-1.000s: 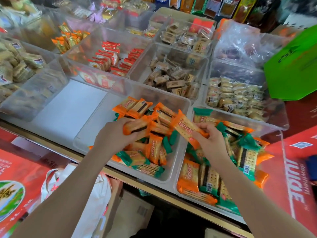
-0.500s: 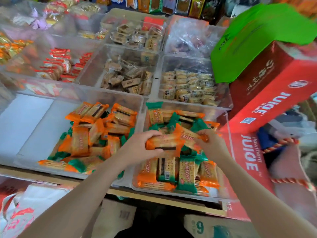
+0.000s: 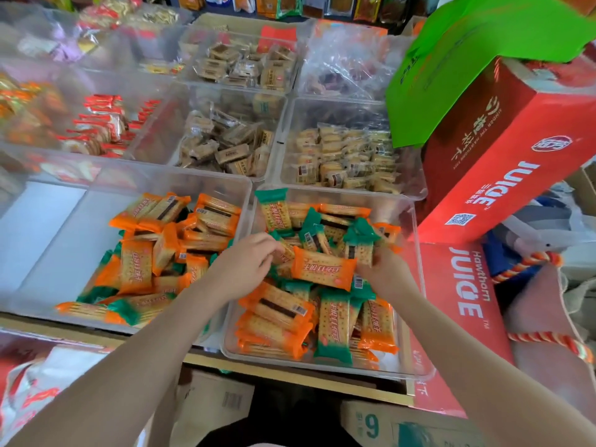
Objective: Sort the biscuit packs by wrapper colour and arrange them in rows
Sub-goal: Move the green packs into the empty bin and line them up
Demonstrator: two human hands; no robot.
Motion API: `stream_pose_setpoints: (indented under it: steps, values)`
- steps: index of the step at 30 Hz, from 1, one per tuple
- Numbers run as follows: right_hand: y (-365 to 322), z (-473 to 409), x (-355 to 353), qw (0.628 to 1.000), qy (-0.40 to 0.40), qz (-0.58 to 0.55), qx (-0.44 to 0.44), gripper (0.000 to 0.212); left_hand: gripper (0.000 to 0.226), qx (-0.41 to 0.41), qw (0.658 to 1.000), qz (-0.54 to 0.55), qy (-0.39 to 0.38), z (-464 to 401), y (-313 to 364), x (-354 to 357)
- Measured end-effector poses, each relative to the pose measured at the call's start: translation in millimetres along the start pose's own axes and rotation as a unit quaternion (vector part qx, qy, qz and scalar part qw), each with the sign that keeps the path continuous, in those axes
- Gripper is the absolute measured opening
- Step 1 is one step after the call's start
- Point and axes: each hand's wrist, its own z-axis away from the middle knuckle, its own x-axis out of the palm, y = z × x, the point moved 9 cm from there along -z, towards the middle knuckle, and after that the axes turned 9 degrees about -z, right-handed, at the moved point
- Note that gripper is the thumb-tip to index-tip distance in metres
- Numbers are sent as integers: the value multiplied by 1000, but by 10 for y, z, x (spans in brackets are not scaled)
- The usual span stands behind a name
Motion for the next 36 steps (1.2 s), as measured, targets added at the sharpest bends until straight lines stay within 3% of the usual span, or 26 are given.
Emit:
stream_pose_setpoints:
  steps: [5, 10, 14, 18, 22, 25, 28, 31, 34, 36]
  values:
    - [-127, 3, -109, 995, 30, -96, -27, 46, 52, 34, 981, -187, -50, -259, -88, 206]
    - [-544, 101, -358, 981, 79, -102, -144, 25, 65, 33, 948, -294, -116, -383, -139, 381]
    - [-775, 116, -284, 976, 49, -136, -164, 20, 47, 59, 944, -312, -87, -447, -96, 328]
    - [-1062, 145, -172, 969, 34, -144, -197, 18, 36, 55, 970, -222, -87, -331, -73, 168]
    - [-1448, 181, -52, 960, 52, -125, -244, 27, 34, -63, 998, -4, 19, 82, -314, -250]
    - [-1814, 224, 254, 953, 44, -52, -296, 30, 28, -198, 971, 107, 76, 575, -776, -409]
    - [-2142, 275, 776, 934, -4, 23, -356, 31, 35, -326, 921, 169, 130, 1097, -1269, -442]
    - [-2350, 380, 1400, 882, -64, 144, -444, 30, 44, -427, 869, 182, 173, 1500, -1685, -421]
    - [-2447, 385, 1891, 811, -77, 309, -490, 28, 43, -472, 841, 197, 177, 1663, -1987, -323]
    - [-2509, 293, 2028, 796, -88, 357, -480, 24, 37, -468, 845, 190, 175, 1641, -2108, -306]
